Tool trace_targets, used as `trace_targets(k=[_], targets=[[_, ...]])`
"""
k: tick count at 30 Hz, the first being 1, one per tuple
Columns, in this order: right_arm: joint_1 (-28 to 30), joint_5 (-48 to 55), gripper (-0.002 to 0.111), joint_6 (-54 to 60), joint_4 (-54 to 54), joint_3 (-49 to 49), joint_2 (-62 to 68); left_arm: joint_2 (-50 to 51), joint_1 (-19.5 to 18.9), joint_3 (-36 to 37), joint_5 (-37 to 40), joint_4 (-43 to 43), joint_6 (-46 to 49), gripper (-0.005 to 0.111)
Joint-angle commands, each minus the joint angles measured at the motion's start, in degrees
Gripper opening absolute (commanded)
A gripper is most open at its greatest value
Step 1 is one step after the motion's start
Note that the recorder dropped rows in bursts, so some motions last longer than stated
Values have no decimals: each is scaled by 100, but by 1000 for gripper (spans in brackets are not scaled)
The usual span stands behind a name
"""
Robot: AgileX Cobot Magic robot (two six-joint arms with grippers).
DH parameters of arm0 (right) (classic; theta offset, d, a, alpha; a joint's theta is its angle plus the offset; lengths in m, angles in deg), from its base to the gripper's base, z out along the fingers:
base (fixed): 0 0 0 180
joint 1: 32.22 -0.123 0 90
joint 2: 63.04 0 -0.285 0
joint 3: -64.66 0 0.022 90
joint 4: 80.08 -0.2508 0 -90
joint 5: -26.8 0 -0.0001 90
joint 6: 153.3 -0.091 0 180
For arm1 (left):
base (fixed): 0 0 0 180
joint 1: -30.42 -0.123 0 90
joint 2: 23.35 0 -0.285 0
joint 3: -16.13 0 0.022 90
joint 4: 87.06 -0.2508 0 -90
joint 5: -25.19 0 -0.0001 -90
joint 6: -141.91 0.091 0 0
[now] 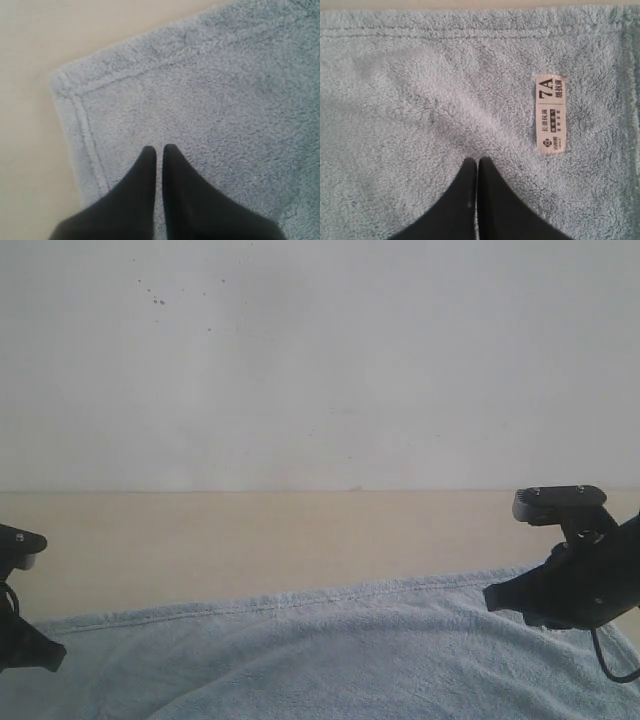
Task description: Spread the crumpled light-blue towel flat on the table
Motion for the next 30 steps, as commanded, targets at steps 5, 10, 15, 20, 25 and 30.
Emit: trace_targets(k=[5, 10, 15, 20, 25, 30], targets=[[10, -94, 0, 35, -237, 18, 29, 287, -17, 71, -405, 125, -56, 5], [10, -63, 0, 78, -298, 18, 29, 506, -17, 71, -555, 12, -56, 5], [10, -108, 0, 116, -312, 18, 29, 891, -28, 50, -721, -110, -56, 5], [10, -129, 0, 137, -322, 18, 29, 1287, -160, -240, -707, -286, -56, 5], [10, -199, 0, 137, -322, 18, 29, 1557, -434, -635, -656, -278, -56, 5], [10, -287, 0, 175, -322, 18, 29, 1572, -640, -927, -424, -134, -56, 5]])
